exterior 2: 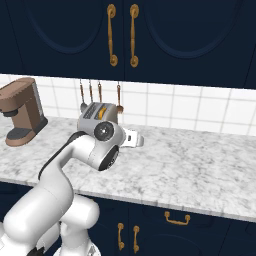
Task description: Start the toaster. Once the lever pops up, take the bread to the plate on the dining counter.
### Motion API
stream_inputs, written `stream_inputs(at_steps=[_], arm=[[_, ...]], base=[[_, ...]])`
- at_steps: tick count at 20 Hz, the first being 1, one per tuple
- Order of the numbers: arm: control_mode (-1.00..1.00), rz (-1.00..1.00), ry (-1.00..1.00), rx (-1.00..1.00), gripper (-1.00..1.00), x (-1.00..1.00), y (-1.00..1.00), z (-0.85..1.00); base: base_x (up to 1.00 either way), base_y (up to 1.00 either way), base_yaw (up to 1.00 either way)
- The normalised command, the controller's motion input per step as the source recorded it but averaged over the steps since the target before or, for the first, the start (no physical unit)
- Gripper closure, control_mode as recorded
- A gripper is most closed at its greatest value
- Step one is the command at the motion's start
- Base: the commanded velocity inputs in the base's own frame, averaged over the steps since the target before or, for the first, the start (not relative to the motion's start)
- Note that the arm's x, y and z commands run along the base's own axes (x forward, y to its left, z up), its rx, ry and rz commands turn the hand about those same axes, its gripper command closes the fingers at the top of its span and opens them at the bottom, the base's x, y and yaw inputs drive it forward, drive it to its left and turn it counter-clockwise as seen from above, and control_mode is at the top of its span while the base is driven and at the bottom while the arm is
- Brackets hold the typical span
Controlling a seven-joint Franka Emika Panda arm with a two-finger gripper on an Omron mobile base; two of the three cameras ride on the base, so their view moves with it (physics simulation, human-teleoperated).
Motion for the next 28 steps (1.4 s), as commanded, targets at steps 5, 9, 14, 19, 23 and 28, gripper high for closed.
stream_inputs(at_steps=[5, 9, 14, 19, 23, 28], arm=[[-1.00, 0.00, 0.00, 0.00, -1.00, 0.00, 0.00, 0.00], [-1.00, 0.00, 0.00, 0.00, -1.00, 0.00, 0.00, 0.00], [-1.00, 0.00, 0.00, 0.00, -1.00, 0.00, 0.00, 0.00], [-1.00, 0.00, 0.00, 0.00, -1.00, 0.00, 0.00, 0.00], [-1.00, 0.00, 0.00, 0.00, -1.00, 0.00, 0.00, 0.00], [-1.00, 0.00, 0.00, 0.00, -1.00, 0.00, 0.00, 0.00]], base=[[0.00, 0.00, 0.00], [0.00, 0.00, 0.00], [0.00, 0.00, 0.00], [0.00, 0.00, 0.00], [0.00, 0.00, 0.00], [0.00, 0.00, 0.00]])
